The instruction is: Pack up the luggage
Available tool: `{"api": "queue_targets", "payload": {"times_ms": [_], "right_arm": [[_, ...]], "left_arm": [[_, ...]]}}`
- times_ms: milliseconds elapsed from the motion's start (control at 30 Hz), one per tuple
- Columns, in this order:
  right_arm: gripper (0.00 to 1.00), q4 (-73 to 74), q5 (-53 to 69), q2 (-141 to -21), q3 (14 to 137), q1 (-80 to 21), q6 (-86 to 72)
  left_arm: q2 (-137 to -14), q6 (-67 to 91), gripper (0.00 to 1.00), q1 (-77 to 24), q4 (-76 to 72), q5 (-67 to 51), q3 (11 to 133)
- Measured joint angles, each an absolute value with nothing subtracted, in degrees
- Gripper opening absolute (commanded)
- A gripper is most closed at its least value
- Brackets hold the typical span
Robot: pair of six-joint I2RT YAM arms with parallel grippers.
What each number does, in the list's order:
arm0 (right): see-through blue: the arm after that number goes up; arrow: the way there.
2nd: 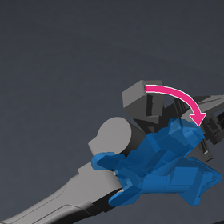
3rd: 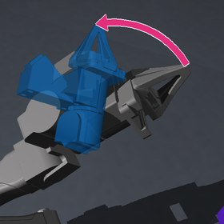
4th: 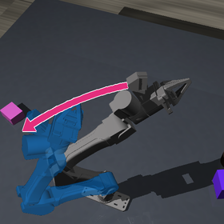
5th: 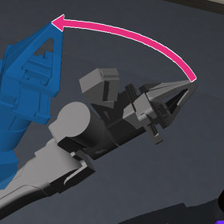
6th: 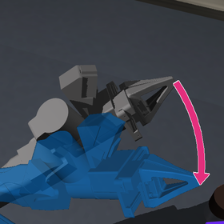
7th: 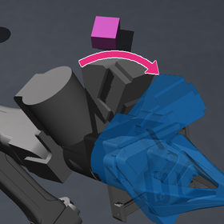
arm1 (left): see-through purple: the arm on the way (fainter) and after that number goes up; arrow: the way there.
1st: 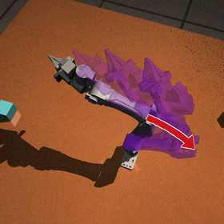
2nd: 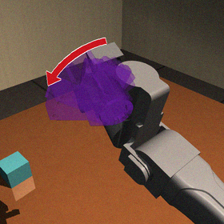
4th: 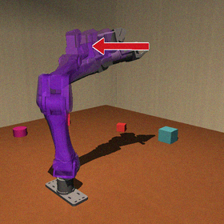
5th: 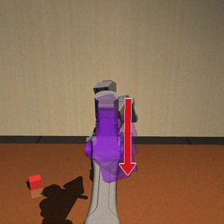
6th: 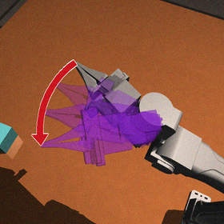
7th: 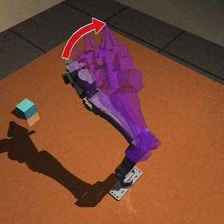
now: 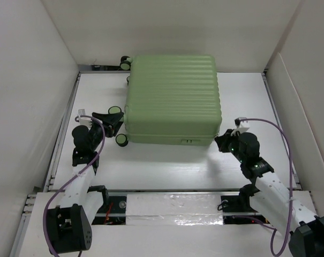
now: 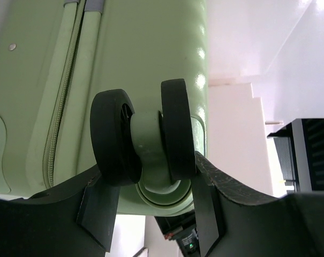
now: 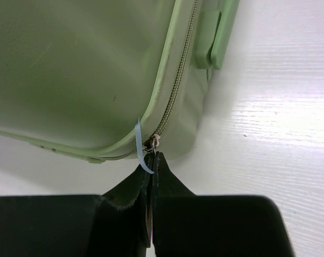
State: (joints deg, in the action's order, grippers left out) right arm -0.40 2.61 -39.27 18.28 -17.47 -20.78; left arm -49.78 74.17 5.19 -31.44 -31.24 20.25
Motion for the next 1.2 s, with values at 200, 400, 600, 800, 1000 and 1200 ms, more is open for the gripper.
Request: {"api": "queue_targets", "payload": {"times_ms": [200, 400, 600, 800, 1000, 1200], "right_arm": [[0.00, 1.58, -2.70, -38.11, 19.57, -19.22, -20.29], [0.00, 1.93, -2.15, -34.87, 18.55, -21.15, -20.78], [0.00, 2.07, -3.46, -33.47, 17.91, -21.47, -20.75], [0.00, 2.79, -3.99, -32.91, 17.91, -21.45, -20.71], [0.00, 2.57, -3.97, -33.12, 17.91, -21.37, -20.69], [0.00, 1.48, -3.84, -34.74, 17.96, -21.34, -20.32]], "left_arm": [[-49.89, 73.08, 0.12, 4.93, -30.98, -31.90, 20.73], [-51.51, 63.57, 0.83, 5.34, -18.92, -28.97, 30.57], [-48.66, 57.74, 0.73, 3.88, -13.43, -22.59, 40.64], [-42.30, 56.95, 0.56, 2.37, -13.80, -20.53, 40.71], [-38.65, 56.36, 0.36, 0.36, -11.60, -20.56, 38.24], [-41.45, 54.98, 0.00, -1.21, -12.58, -26.98, 43.86]]}}
